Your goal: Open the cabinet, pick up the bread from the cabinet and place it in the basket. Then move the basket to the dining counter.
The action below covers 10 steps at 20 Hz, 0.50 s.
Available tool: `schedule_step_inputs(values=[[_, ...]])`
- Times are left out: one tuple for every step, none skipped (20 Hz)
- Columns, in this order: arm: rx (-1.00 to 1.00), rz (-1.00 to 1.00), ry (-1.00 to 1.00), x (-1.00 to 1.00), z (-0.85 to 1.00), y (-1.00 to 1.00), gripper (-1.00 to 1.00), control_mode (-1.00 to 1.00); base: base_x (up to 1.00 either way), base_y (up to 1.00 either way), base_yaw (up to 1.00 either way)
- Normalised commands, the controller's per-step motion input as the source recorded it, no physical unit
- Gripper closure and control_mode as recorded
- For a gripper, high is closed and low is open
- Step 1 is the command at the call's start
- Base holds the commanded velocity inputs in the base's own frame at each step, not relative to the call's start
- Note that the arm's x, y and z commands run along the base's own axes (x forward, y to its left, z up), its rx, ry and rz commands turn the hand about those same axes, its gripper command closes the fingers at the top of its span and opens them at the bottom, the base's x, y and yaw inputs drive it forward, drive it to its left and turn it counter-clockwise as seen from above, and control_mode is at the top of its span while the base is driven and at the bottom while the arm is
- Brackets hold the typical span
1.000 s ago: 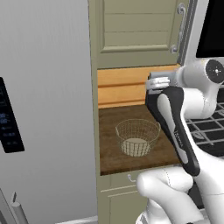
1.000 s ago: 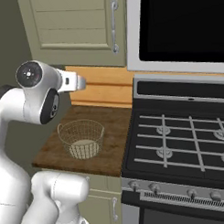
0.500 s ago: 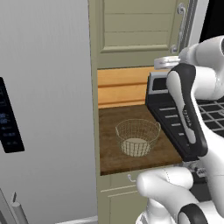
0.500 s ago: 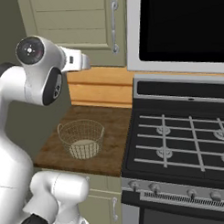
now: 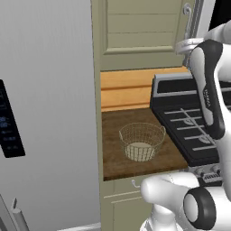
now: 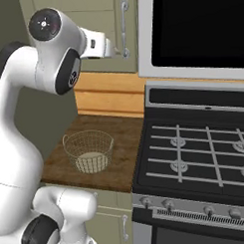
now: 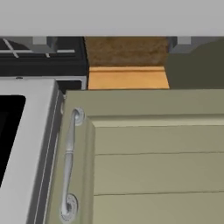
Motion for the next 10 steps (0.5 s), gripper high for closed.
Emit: schedule_step_inputs(values=[[0.0,-0.05,0.0,0.0,0.41,-0.21,-1.0,-1.0,0.0,0.0,0.0],[0.0,-0.07,0.0,0.0,0.44,-0.2,-1.0,-1.0,0.0,0.0,0.0],[0.0,-0.09,0.0,0.0,0.42,-0.19,-1.0,-1.0,0.0,0.0,0.0],[0.0,-0.12,0.0,0.0,0.4,-0.14,-1.0,-1.0,0.0,0.0,0.0],[0.0,-0.13,0.0,0.0,0.38,-0.17,-1.0,-1.0,0.0,0.0,0.0],[0.0,-0.13,0.0,0.0,0.39,-0.2,-1.0,-1.0,0.0,0.0,0.0],[0.0,-0.13,0.0,0.0,0.36,-0.26,-1.0,-1.0,0.0,0.0,0.0],[0.0,-0.13,0.0,0.02,0.28,-0.25,-1.0,-1.0,0.0,0.0,0.0],[0.01,-0.12,0.0,0.0,0.12,-0.24,-1.0,-1.0,0.0,0.0,0.0],[0.03,-0.07,0.0,0.0,0.0,-0.2,-1.0,-1.0,0.0,0.0,0.0]])
